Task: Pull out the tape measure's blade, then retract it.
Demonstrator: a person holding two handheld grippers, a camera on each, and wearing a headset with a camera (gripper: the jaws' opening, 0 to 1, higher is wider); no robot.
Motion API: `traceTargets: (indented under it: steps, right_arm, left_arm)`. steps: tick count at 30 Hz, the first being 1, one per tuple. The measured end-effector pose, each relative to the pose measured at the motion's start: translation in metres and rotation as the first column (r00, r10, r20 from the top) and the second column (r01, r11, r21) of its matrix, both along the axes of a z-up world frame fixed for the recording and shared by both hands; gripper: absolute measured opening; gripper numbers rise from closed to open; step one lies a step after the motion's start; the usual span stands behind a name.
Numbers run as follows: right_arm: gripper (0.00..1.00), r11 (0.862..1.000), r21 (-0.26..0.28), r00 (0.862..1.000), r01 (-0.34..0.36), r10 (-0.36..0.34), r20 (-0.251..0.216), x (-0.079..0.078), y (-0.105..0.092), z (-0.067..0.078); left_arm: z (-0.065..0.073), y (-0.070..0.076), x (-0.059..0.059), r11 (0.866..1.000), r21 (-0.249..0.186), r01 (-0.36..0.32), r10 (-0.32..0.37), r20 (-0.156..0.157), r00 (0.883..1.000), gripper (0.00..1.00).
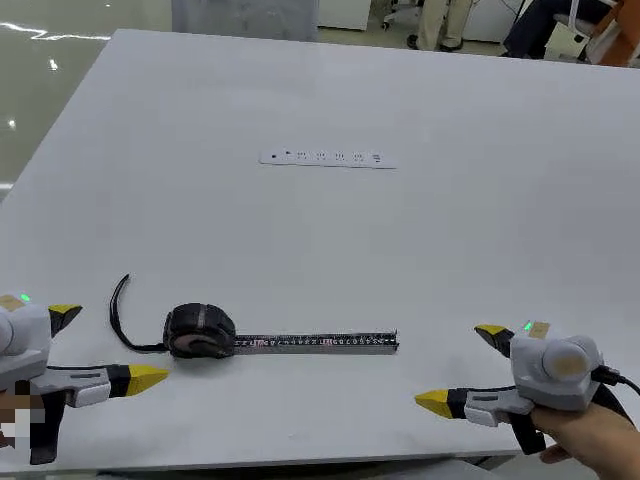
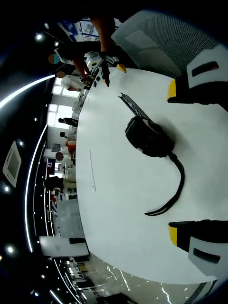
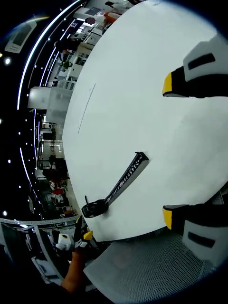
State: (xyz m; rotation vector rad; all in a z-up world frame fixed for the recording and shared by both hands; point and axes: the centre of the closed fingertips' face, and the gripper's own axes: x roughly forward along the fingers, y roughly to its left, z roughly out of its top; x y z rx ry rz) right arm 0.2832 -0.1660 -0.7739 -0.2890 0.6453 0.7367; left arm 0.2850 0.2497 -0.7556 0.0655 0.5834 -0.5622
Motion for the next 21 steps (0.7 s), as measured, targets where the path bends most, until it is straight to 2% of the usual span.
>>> traceTargets:
  steps: [3,5,7,9,10,13,15,17,19,21]
  right_arm:
    - [0.99,1.000,0.003,1.000,0.009,-0.009,0.009,-0.004,-0.004,0.006]
    - [1.00,1.000,-0.005,0.999,0.014,-0.014,0.031,-0.005,-0.008,0.007]
    - [1.00,1.000,0.006,1.000,0.021,-0.021,0.013,-0.010,-0.011,0.007]
    - [1.00,0.998,0.044,0.999,0.045,-0.045,0.000,-0.012,-0.014,0.009]
    - [1.00,0.997,0.051,0.998,0.055,-0.055,-0.003,-0.013,-0.018,0.010]
    - [1.00,0.996,0.056,0.998,0.064,-0.065,0.002,-0.017,-0.020,0.012]
    - [1.00,0.998,0.042,0.998,0.057,-0.057,0.002,-0.021,-0.018,0.011]
    - [1.00,1.000,0.029,1.000,0.010,-0.010,0.001,-0.026,-0.014,0.007]
    - [1.00,1.000,0.006,1.000,0.012,-0.012,0.007,-0.025,-0.014,0.004]
    - [1.00,1.000,0.023,1.000,0.015,-0.015,0.006,-0.024,-0.011,0.007]
  left_arm:
    - [0.000,0.002,-0.005,1.000,-0.021,-0.016,0.016,-0.023,1.000,1.00]
    - [0.005,0.001,-0.008,1.000,-0.022,0.001,-0.001,0.001,1.000,1.00]
    - [0.007,-0.001,-0.009,1.000,-0.022,0.009,-0.009,0.006,1.000,1.00]
    - [0.007,-0.001,-0.010,1.000,-0.013,0.016,-0.016,0.001,1.000,1.00]
    - [0.007,0.000,-0.012,1.000,0.000,0.017,-0.017,-0.001,1.000,1.00]
    - [0.010,0.000,-0.016,1.000,-0.005,0.016,-0.016,0.002,1.000,1.00]
    - [0.011,0.001,-0.018,1.000,-0.011,0.016,-0.016,0.002,1.000,1.00]
    - [0.011,0.002,-0.020,1.000,-0.016,0.016,-0.016,0.000,1.000,1.00]
    - [0.012,0.003,-0.021,1.000,-0.016,0.013,-0.013,0.003,1.000,1.00]
    - [0.015,0.005,-0.020,1.000,-0.022,0.005,-0.004,0.009,1.000,1.00]
